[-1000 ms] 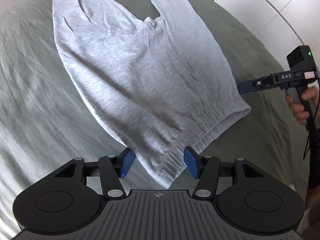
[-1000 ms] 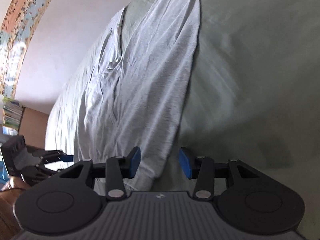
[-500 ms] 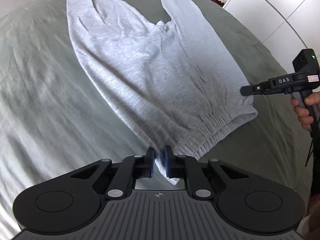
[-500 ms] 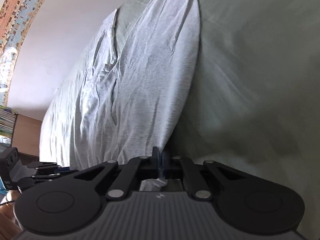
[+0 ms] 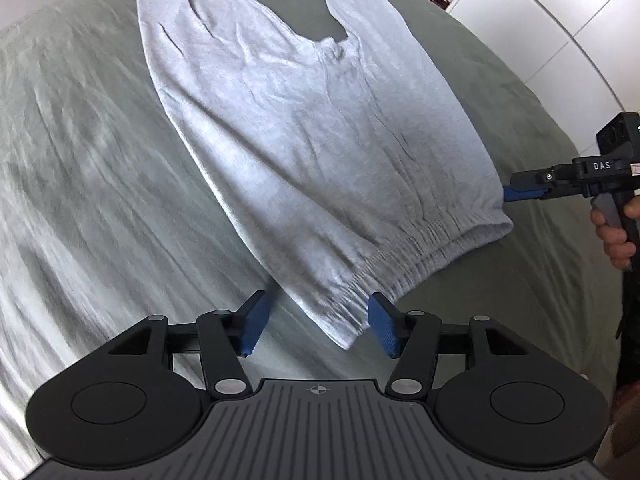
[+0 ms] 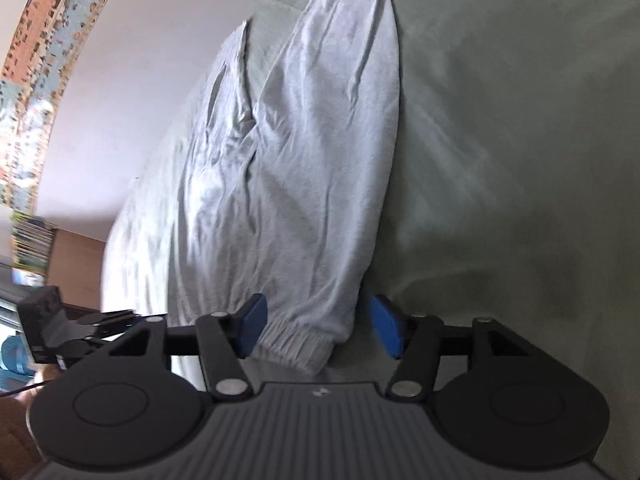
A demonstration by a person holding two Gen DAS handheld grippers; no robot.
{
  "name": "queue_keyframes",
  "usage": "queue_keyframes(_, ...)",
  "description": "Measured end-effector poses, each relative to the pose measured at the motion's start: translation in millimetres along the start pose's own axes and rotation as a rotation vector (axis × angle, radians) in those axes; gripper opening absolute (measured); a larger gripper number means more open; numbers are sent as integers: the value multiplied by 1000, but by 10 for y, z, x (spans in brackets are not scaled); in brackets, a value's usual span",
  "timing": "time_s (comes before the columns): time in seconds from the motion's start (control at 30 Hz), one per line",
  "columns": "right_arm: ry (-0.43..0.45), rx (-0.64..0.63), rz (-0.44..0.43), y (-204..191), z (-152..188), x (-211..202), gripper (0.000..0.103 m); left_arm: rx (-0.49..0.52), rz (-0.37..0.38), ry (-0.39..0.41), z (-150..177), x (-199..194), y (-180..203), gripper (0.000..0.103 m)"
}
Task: Fold clothes
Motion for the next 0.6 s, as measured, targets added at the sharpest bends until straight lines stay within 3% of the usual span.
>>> queue_keyframes(0.17, -16, 63, -37, 54, 91, 140, 59, 16, -8, -3, -12, 60, 60, 53)
queue_keyframes(0.2, -14, 77, -47, 61, 104, 168, 50, 31, -15, -1, -24, 66, 75, 52)
queue_keyframes(0.23, -16, 90, -51, 68, 109, 197, 39, 59, -30, -5, -32, 69, 100, 37)
queue_keyframes(0.27, -27, 96, -39, 74, 99, 227, 12, 91, -48, -10, -39, 69, 130, 28)
queue_keyframes(0.3, -35, 98, -27, 78, 95, 250, 10, 108, -55, -15, -37, 68, 141, 20)
queue_keyframes(0.37, -31, 95, -11, 73, 106, 253, 8, 114, -49, -15, -24, 39, 152, 16)
queue_keyframes(0.6, -44, 12, 45, -48, 192, 342, 10, 156, -73, -35, 46, 28, 116, 14)
Point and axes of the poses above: each gripper's, at about its wrist camera, not at the fingertips, and x roughly the way its jaws point, y to its right, z to its underside, the point moved 3 cm from there along x, roughly the way its jaws point, and after that the axes turned 13 degrees about x, right-handed, at the moved point
